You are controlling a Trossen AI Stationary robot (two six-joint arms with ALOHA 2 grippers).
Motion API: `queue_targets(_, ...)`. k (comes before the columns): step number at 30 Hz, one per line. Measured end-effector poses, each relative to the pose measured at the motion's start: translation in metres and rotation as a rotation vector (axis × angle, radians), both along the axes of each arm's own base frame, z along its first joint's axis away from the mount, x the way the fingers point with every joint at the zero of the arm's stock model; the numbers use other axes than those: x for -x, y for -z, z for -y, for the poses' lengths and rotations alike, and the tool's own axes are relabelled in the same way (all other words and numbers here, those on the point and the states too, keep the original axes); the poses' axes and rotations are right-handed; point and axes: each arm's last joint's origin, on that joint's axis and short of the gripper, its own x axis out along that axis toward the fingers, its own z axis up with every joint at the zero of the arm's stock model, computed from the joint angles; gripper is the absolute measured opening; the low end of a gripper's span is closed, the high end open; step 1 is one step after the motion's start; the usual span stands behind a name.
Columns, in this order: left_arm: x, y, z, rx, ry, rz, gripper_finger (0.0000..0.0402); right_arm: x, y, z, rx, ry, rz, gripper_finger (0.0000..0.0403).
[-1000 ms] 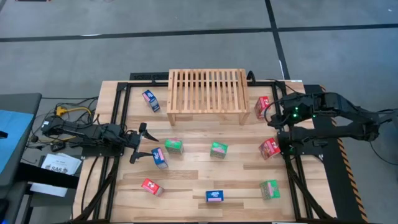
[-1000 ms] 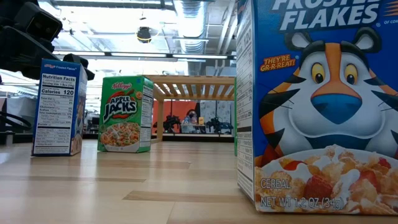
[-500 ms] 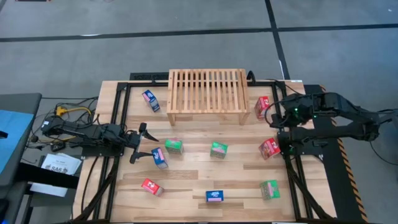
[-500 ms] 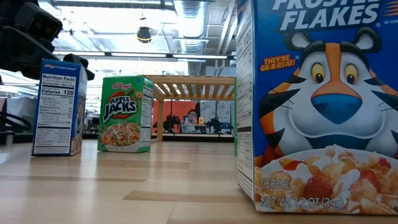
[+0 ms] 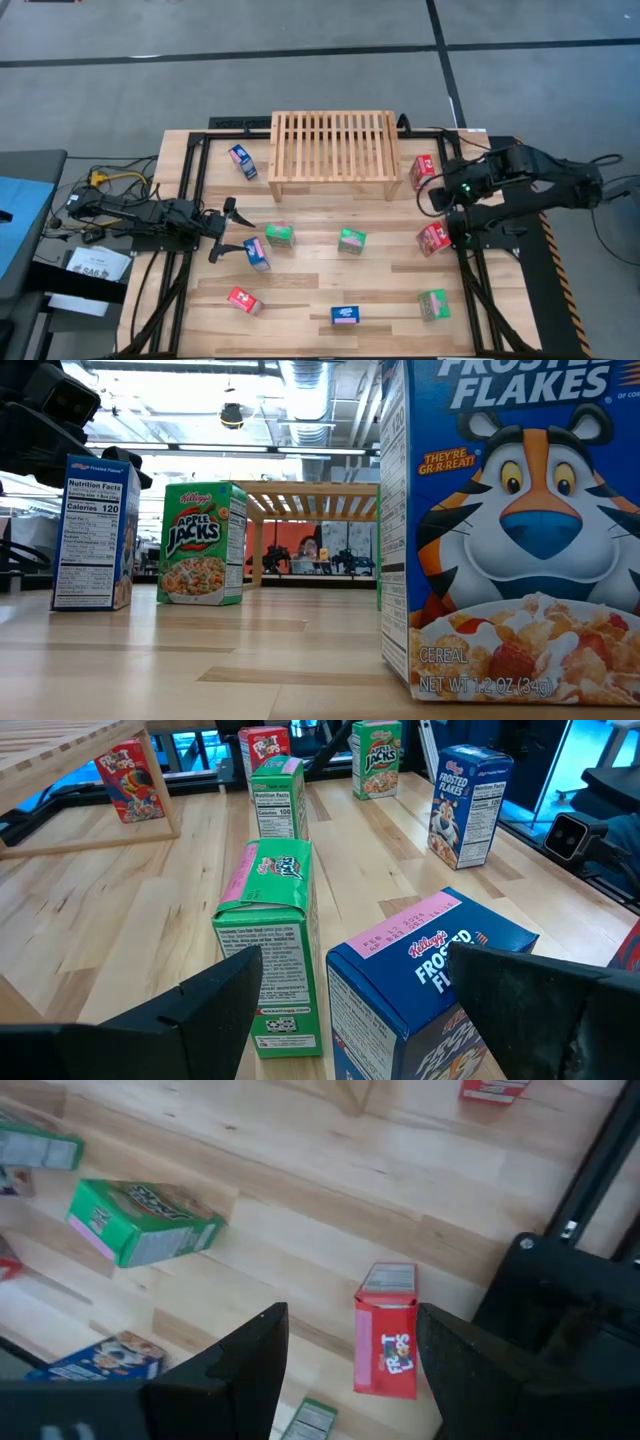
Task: Stack cereal on shelf
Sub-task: Put the middle red cereal box on the shelf
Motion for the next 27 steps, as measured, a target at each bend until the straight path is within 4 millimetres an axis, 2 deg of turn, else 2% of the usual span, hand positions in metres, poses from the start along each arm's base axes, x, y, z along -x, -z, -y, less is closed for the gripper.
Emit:
queue_targets(7,0.0,0.0,0.0,0.0,0.0,-0.001,0.0307,-0.005,0.005,-0.005,-0.008,0.008,-0.104,0.0245)
queue_targets(21,0.0,0.0,0.0,0.0,0.0,0.0,0.0307,-0.032,0.018,-0.027,0.034,-0.034,-0.213,0.0245)
queue_targets(27,0.0,0.0,0.0,0.0,0.0,0.0,0.0307,-0.029,0.031,-0.032,0.039,-0.018,-0.256,0.0245)
